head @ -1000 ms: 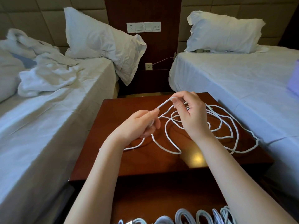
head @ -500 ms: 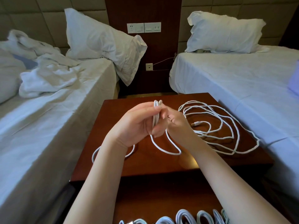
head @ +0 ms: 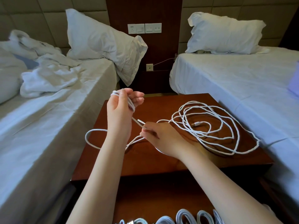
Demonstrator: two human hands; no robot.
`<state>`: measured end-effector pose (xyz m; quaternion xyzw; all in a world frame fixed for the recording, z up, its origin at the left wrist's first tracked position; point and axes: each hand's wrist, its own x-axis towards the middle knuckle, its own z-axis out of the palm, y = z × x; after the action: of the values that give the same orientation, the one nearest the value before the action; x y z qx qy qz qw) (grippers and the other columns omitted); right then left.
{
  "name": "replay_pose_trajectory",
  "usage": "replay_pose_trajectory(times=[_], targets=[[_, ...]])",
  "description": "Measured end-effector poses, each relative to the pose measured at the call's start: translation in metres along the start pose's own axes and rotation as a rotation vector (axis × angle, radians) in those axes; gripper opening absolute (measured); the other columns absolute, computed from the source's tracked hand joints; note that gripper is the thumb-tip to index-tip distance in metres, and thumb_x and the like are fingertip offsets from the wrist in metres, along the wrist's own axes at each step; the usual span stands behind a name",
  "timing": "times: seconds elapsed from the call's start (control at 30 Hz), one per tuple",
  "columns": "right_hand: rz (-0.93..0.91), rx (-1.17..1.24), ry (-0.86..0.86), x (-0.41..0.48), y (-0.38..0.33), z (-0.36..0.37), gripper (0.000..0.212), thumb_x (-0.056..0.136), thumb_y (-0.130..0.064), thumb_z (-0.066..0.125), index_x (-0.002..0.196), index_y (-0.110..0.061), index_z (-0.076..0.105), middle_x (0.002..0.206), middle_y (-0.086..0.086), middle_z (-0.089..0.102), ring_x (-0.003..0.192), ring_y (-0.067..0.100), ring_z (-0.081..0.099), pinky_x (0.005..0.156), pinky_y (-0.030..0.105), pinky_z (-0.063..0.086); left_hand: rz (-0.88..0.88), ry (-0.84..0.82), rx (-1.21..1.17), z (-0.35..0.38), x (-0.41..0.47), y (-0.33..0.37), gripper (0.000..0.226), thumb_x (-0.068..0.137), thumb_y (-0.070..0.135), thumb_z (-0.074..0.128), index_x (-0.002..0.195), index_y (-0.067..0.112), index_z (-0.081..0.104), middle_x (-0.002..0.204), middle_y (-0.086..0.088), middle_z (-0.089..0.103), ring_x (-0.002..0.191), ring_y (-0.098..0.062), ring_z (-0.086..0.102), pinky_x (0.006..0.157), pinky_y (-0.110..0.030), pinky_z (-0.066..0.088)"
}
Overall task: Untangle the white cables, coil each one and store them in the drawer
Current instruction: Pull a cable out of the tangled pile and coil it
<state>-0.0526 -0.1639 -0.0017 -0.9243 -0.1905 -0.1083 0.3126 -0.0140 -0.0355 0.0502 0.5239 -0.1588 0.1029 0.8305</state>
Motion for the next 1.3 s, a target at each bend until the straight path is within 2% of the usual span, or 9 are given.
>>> replay_pose_trajectory(times=[0.13,0.27,0.33,0.47,0.67,0.8,0.93,1.1,1.3], targets=[[-0.022,-0.107,0.295,0.000,0.003,-0.006,0.013,0.094,-0.026,0.060,0.085,-0.017,0.065,0.054,-0.017,0.043,0.047,-0.001,0.043,0.047,0.011,0.025,0.246,0.153,0.329,0.000,-0.001,-0.005,0.030,0.103,0.009,0.030,0.084,0.017,0.052,0.081,-0.011,0.069,0.071,-0.019,0.069,0.070,-0.028,0.056],[0.023,-0.150,0.450,0.001,0.019,-0.013,0.017,0.096,-0.026,0.058,0.084,-0.015,0.063,0.056,-0.016,0.044,0.049,0.003,0.042,0.046,0.019,0.027,0.410,0.227,0.731,-0.013,0.005,-0.007,0.036,0.102,0.012,0.036,0.072,0.029,0.047,0.083,-0.012,0.067,0.069,-0.017,0.066,0.069,-0.015,0.049],[0.077,-0.118,0.472,0.001,0.024,-0.022,0.014,0.097,-0.021,0.058,0.085,-0.015,0.062,0.058,-0.016,0.044,0.051,0.005,0.045,0.048,0.018,0.028,0.366,0.209,0.937,-0.024,0.010,-0.009,0.036,0.102,0.014,0.038,0.068,0.020,0.050,0.079,-0.010,0.066,0.071,-0.018,0.061,0.066,-0.010,0.039],[0.026,0.044,0.407,-0.002,0.022,-0.037,0.010,0.096,-0.015,0.059,0.087,-0.012,0.063,0.060,-0.014,0.049,0.057,0.001,0.051,0.050,0.011,0.036,0.221,0.093,1.173,-0.039,0.015,-0.019,0.035,0.101,0.018,0.039,0.077,0.002,0.058,0.073,-0.009,0.063,0.069,-0.021,0.058,0.064,-0.025,0.041],[0.180,0.464,0.273,-0.001,0.020,-0.042,0.010,0.094,-0.011,0.060,0.086,-0.013,0.066,0.052,-0.012,0.055,0.049,0.002,0.051,0.056,0.014,0.043,0.102,-0.063,1.388,-0.034,0.010,-0.034,0.031,0.102,0.022,0.039,0.083,0.005,0.057,0.078,-0.001,0.055,0.057,-0.005,0.042,0.047,-0.018,0.028],[0.221,0.791,0.060,-0.003,0.022,-0.044,0.015,0.091,-0.012,0.053,0.077,-0.012,0.057,0.047,-0.002,0.047,0.052,0.017,0.057,0.082,0.035,0.050,0.042,-0.116,1.444,-0.038,0.009,-0.041,0.031,0.102,0.022,0.038,0.078,0.009,0.054,0.069,0.003,0.051,0.057,-0.008,0.044,0.048,-0.018,0.026],[0.231,0.919,0.052,-0.003,0.022,-0.043,0.020,0.098,-0.010,0.050,0.078,-0.010,0.056,0.051,0.002,0.052,0.049,0.017,0.054,0.069,0.032,0.050,-0.034,-0.161,1.469,-0.038,0.006,-0.045,0.032,0.102,0.022,0.038,0.074,0.013,0.050,0.067,0.007,0.045,0.057,-0.008,0.043,0.047,-0.020,0.025],[0.290,0.879,0.290,0.001,0.025,-0.037,0.022,0.101,-0.019,0.049,0.083,-0.010,0.058,0.047,-0.007,0.040,0.040,0.007,0.034,0.052,0.025,0.041,-0.240,-0.369,1.245,-0.032,0.003,-0.043,0.042,0.102,0.029,0.038,0.068,0.011,0.054,0.052,0.002,0.056,0.049,-0.010,0.054,0.051,-0.024,0.037],[0.274,0.359,0.610,0.002,0.034,-0.045,0.019,0.098,-0.026,0.054,0.084,-0.018,0.063,0.053,-0.021,0.052,0.053,-0.005,0.050,0.052,0.009,0.036,-0.548,-0.833,0.805,-0.014,-0.009,-0.022,0.056,0.102,0.044,0.029,0.077,0.004,0.059,0.046,0.000,0.045,0.042,-0.014,0.034,0.052,-0.024,0.035]])
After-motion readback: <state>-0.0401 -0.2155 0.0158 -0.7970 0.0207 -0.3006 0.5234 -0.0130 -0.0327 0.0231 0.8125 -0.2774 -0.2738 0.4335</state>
